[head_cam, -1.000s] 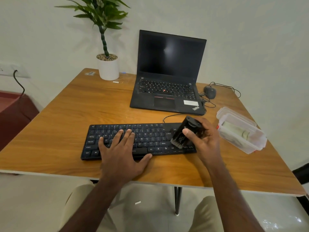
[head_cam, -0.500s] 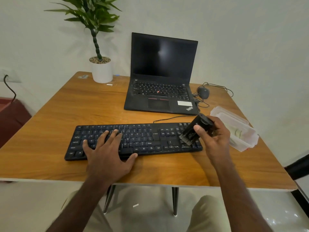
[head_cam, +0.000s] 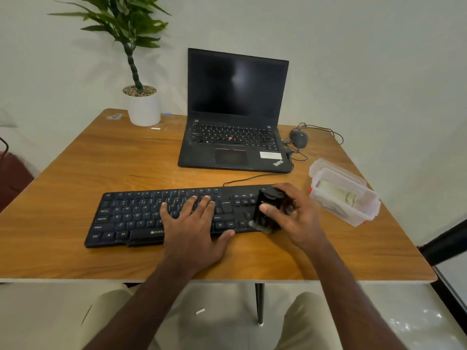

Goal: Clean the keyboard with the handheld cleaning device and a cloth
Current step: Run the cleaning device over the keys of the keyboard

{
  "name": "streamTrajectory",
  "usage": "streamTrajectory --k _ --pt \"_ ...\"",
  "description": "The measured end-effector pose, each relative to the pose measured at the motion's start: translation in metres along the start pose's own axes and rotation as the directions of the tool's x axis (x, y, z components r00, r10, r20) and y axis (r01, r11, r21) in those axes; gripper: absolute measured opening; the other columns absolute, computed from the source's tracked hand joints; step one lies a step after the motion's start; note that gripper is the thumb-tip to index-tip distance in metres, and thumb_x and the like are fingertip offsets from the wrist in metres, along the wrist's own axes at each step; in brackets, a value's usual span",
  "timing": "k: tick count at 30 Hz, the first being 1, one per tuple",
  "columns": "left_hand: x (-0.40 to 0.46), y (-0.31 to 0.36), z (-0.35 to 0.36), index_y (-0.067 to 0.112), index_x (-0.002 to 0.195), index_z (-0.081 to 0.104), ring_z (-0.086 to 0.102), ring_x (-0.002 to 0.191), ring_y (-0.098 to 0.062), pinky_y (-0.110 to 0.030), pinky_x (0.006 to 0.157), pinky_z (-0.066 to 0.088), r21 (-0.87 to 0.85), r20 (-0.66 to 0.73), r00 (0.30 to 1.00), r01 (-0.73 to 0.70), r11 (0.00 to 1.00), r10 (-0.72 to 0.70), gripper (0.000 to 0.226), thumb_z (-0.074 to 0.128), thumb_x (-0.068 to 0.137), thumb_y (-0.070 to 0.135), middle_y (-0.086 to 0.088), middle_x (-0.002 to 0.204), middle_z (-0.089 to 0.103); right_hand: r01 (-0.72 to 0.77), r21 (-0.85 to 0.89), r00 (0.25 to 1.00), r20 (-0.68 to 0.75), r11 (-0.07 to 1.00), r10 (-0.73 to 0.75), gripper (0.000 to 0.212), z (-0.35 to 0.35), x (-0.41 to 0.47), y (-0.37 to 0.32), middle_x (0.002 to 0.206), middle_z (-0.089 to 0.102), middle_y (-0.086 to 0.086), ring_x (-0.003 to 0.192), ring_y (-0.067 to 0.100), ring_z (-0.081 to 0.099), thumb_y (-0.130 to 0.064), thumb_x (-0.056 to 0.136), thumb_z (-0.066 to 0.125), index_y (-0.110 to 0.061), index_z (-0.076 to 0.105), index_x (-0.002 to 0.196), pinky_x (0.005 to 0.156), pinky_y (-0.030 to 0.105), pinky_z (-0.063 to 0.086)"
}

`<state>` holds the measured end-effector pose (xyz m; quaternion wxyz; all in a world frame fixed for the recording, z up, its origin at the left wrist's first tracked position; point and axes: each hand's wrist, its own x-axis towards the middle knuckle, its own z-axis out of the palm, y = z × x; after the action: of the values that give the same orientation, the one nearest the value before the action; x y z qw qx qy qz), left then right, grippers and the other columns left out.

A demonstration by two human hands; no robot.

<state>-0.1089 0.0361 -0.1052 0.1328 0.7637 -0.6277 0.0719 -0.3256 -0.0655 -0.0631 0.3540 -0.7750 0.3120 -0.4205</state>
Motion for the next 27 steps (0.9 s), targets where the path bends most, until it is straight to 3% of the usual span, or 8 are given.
streamTrajectory --k 5,8,12,16,20,27 --pt "0.0 0.0 0.003 0.018 0.138 0.059 0.051 0.135 -0.026 -0.074 0.107 0.026 -0.007 -0.008 1.0 0.007 1.0 -0.007 0.088 0.03 0.083 0.081 -0.002 0.145 0.057 0.025 0.034 0.994 -0.111 0.999 -0.021 0.034 -0.003 0.009 -0.001 0.101 0.071 -0.004 0.094 0.007 0.065 -0.019 0.082 0.079 -0.008 0.069 0.113 0.08 0.018 0.049" --pt "0.0 0.0 0.004 0.017 0.137 0.059 0.051 0.135 -0.027 -0.074 0.107 0.024 -0.008 -0.019 1.0 0.001 1.0 -0.001 0.087 0.031 0.084 0.08 -0.003 0.144 0.058 0.06 0.064 0.997 -0.043 0.996 -0.057 0.033 0.026 0.01 -0.01 0.102 0.071 -0.001 0.097 0.016 0.067 -0.016 0.082 0.08 -0.007 0.068 0.112 0.083 0.027 0.054" --pt "-0.001 0.0 0.003 0.018 0.137 0.059 0.051 0.135 -0.026 -0.074 0.107 0.025 -0.011 -0.022 1.0 0.004 1.0 -0.004 0.085 0.034 0.085 0.08 -0.002 0.143 0.058 0.048 0.048 0.997 0.052 0.998 -0.05 0.034 0.033 0.013 -0.006 0.102 0.071 -0.005 0.097 0.016 0.067 -0.025 0.083 0.08 -0.012 0.068 0.112 0.081 0.023 0.053" --pt "0.0 0.0 0.003 0.019 0.138 0.058 0.051 0.135 -0.025 -0.074 0.107 0.025 -0.016 -0.01 1.0 0.016 1.0 -0.016 0.085 0.034 0.084 0.08 0.0 0.145 0.057 0.0 -0.022 1.0 -0.016 1.0 0.0 0.04 0.001 0.019 0.003 0.104 0.07 -0.012 0.098 0.007 0.065 -0.036 0.079 0.083 -0.019 0.068 0.113 0.082 0.017 0.05" --pt "0.001 0.0 0.004 0.02 0.139 0.057 0.05 0.136 -0.025 -0.075 0.107 0.025 -0.017 -0.007 1.0 0.021 1.0 -0.021 0.086 0.033 0.084 0.081 -0.001 0.145 0.056 0.024 0.005 0.997 -0.078 1.0 -0.024 0.032 0.001 0.02 0.0 0.099 0.07 -0.005 0.091 0.007 0.064 -0.016 0.082 0.083 -0.012 0.068 0.11 0.077 0.019 0.05" --pt "0.0 0.0 0.003 0.021 0.143 0.053 0.045 0.14 -0.023 -0.073 0.109 0.02 -0.025 0.005 1.0 0.016 1.0 -0.016 0.086 0.03 0.085 0.08 0.001 0.15 0.051 0.08 -0.019 0.996 0.037 0.997 -0.079 0.033 0.015 0.012 0.0 0.102 0.069 -0.012 0.096 0.016 0.067 -0.034 0.084 0.076 -0.019 0.067 0.112 0.08 0.031 0.056"
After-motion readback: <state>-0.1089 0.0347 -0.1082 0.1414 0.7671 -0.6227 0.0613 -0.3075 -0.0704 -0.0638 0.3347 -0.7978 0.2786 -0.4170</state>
